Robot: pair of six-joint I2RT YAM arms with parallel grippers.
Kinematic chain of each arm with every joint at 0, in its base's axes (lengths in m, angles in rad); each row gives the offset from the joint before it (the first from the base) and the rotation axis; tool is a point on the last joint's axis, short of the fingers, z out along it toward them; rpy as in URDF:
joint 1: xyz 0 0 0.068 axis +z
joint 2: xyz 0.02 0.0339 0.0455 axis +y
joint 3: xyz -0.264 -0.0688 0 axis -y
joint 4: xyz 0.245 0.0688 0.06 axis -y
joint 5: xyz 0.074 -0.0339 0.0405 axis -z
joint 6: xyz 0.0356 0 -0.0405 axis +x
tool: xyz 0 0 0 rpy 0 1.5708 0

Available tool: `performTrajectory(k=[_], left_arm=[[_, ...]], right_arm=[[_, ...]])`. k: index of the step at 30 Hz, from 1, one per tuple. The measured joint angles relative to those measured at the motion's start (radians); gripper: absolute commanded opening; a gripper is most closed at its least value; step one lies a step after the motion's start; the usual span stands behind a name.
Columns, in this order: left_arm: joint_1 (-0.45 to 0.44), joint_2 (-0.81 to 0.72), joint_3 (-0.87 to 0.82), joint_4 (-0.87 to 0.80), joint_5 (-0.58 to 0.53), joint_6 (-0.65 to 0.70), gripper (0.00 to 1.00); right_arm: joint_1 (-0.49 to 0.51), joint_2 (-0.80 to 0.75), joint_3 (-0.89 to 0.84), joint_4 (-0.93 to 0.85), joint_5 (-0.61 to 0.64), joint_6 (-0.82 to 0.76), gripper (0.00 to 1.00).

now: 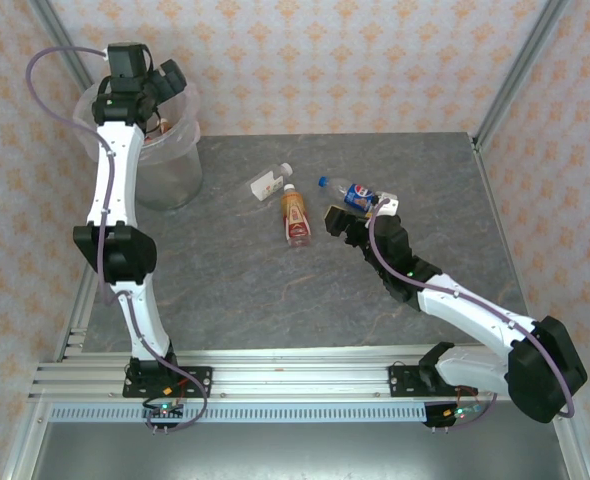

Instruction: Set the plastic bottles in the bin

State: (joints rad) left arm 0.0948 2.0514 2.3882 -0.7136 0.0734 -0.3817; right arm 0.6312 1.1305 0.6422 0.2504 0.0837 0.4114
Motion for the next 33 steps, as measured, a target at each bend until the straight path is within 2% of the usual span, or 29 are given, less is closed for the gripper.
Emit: performTrajectory(k=[4, 11, 15, 19, 26, 33], left_arm=[[-0.069, -0.075, -0.06, 0.011, -0.029, 0.072, 1.0], [-0.27, -0.241, -0.264, 0.058, -0.009, 0.306, 1.0], [-0.309, -0.273, -0.341, 0.063, 0.033, 0.416, 1.0], [-0.313, -0.246, -0.348, 0.006, 0.079, 0.503, 1.0], [-0.372, -0.164, -0.371, -0.115, 0.066, 0.629, 1.0], [-0.399, 0.084, -0.226, -0.278, 0.045, 0.692, 1.0]], right_arm=[[-0.004, 0.0, 0.0, 0.0, 0.007, 0.01, 0.99], [-0.024, 0.0, -0.009, 0.003, 0.024, 0.049, 0.99], [-0.041, 0.0, -0.016, 0.003, 0.022, 0.069, 0.99], [-0.048, 0.0, -0.016, 0.003, 0.022, 0.079, 0.99], [-0.05, 0.0, -0.016, 0.003, 0.021, 0.08, 0.99], [-0.051, 0.0, -0.016, 0.003, -0.022, 0.084, 0.99]])
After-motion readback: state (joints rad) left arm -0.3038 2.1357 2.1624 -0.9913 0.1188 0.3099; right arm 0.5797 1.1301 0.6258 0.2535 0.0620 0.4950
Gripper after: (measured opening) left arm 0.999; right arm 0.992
